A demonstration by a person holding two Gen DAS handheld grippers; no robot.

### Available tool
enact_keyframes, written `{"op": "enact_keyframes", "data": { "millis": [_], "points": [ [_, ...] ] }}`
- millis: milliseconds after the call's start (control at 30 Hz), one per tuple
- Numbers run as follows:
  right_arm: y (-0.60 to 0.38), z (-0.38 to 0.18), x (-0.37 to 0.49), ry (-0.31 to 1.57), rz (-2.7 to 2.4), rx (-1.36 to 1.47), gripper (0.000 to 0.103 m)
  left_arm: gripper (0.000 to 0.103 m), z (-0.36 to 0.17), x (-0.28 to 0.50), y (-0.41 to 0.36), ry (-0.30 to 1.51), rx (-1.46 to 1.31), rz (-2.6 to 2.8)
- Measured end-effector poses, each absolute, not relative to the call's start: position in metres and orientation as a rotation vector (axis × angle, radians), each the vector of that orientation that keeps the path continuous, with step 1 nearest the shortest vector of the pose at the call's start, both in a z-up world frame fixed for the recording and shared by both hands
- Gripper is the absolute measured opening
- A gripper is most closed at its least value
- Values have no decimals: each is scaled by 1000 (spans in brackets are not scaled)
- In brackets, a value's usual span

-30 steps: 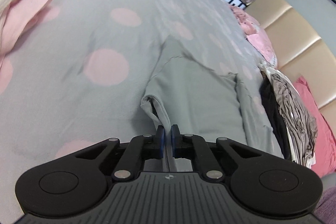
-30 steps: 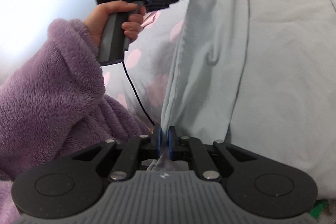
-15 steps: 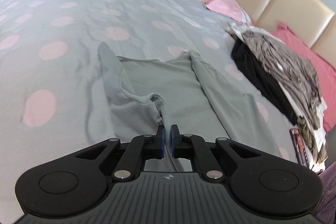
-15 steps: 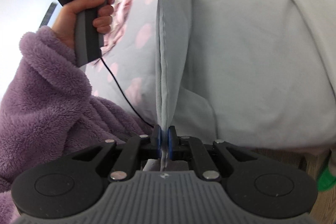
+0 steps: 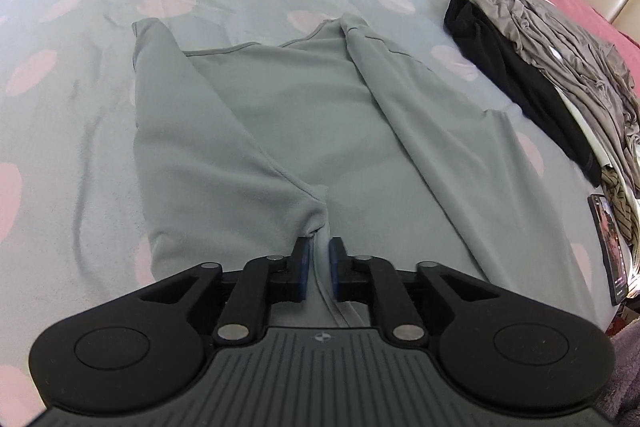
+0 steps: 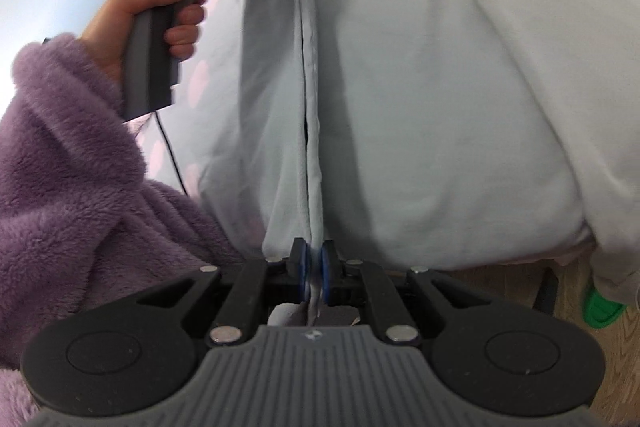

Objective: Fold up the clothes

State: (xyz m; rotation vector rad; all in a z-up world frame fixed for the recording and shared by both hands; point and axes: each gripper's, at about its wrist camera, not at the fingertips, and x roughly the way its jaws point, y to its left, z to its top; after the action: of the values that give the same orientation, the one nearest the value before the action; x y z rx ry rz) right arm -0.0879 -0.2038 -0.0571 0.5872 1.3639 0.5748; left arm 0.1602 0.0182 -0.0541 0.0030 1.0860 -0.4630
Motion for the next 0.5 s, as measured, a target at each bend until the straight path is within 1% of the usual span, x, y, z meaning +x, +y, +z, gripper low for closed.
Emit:
{"op": "enact_keyframes", "data": {
  "millis": [67, 133, 167, 200, 400, 500],
  "points": [
    [-207, -58, -86, 1361, 571, 581, 13, 31, -44, 151, 21, 1086, 8, -468],
    [-212, -59, -84, 1360, 577, 575, 17, 41, -34, 139, 24, 1084, 18, -475],
    [-213, -59, -83, 1360, 582, 576, 27, 41, -29, 130, 25, 1083, 31, -487],
    [-217, -60, -83, 1363, 586, 578, 34, 41, -25, 121, 26, 1083, 42, -506],
    [-221, -67, -79, 1411, 597, 545, 37, 41, -12, 55, 27, 1099, 81, -587],
    [-214, -69, -82, 1412, 626, 509, 43, 41, -16, 20, 27, 1119, 125, -622]
  ]
}}
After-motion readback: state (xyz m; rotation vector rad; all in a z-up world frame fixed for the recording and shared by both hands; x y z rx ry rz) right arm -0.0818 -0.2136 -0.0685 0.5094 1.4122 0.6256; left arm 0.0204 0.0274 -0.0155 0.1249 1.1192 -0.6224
